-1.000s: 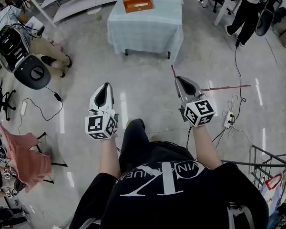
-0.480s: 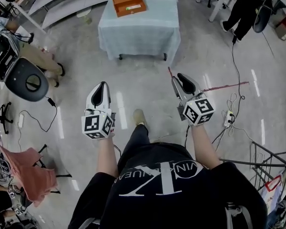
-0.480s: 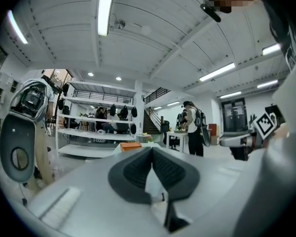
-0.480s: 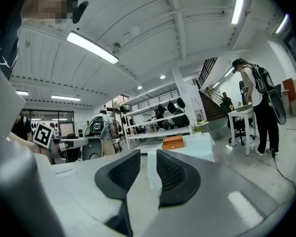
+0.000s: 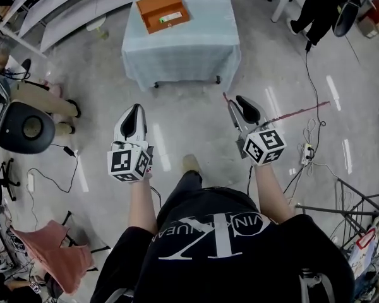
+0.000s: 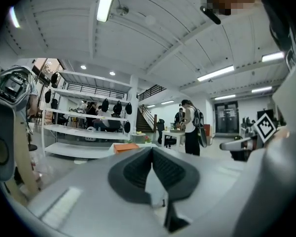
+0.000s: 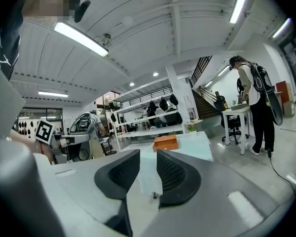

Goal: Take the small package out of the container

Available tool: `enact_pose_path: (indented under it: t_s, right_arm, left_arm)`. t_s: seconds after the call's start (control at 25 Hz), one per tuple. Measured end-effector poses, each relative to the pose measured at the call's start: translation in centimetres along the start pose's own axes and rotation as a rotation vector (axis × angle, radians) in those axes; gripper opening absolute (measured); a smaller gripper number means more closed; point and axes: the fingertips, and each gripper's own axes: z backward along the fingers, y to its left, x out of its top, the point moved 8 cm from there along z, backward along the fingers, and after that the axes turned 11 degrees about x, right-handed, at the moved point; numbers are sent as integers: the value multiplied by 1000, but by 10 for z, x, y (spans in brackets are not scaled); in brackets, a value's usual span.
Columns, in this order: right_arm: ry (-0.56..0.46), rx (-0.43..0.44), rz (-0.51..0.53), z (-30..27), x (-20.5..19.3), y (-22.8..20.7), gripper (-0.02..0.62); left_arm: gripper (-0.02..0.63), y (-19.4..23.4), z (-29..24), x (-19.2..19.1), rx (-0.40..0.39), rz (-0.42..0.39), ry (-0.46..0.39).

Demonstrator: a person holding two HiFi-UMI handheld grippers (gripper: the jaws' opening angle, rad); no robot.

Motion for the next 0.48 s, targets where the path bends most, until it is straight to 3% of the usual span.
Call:
enact_pose_path:
  t_s: [0.48]
  right_arm:
    - [34,7,7,-121,5,-22,104]
  left_arm:
    - [0,77,-92,-15,12,37,28]
